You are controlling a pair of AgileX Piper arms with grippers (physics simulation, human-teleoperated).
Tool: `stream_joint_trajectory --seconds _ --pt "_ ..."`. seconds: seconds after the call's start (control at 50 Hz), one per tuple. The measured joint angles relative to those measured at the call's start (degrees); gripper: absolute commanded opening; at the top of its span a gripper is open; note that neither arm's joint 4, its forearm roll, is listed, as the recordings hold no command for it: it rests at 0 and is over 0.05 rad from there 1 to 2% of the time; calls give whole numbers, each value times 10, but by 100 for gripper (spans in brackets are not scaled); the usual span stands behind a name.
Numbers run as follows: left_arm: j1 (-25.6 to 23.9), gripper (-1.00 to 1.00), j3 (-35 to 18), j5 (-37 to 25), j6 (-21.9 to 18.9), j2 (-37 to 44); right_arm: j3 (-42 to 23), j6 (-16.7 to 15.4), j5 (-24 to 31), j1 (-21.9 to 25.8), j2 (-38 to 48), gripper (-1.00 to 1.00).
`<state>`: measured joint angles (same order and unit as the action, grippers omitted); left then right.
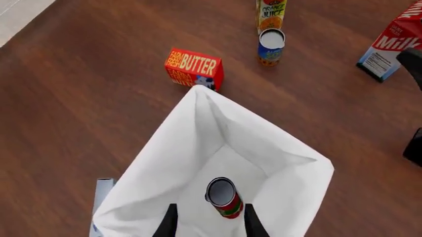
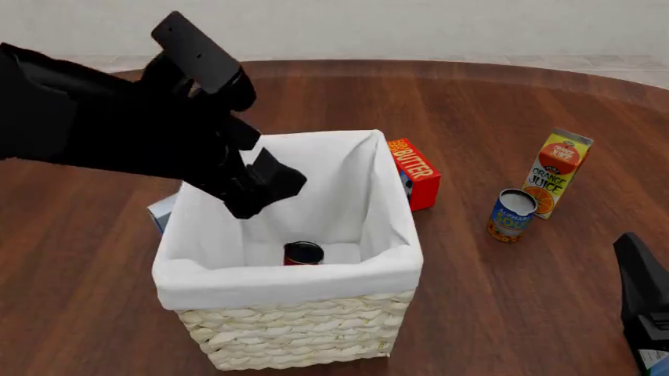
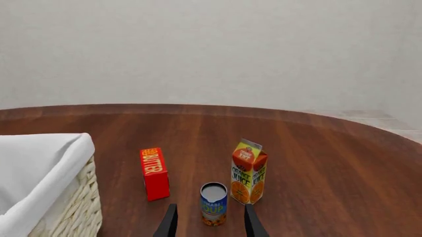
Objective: Pick up the alphabet soup and the tomato sauce, and put them in the basket.
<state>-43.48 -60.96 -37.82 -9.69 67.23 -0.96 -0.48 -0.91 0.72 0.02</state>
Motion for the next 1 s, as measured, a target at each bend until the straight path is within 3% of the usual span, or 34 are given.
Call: stream_joint_trajectory --seconds 0.42,1.0 --pt "15 100 -20 31 29 -48 -1 -1 1 -1 0 100" --pt "30 100 -10 123 106 -114 0 -2 1 -4 0 100"
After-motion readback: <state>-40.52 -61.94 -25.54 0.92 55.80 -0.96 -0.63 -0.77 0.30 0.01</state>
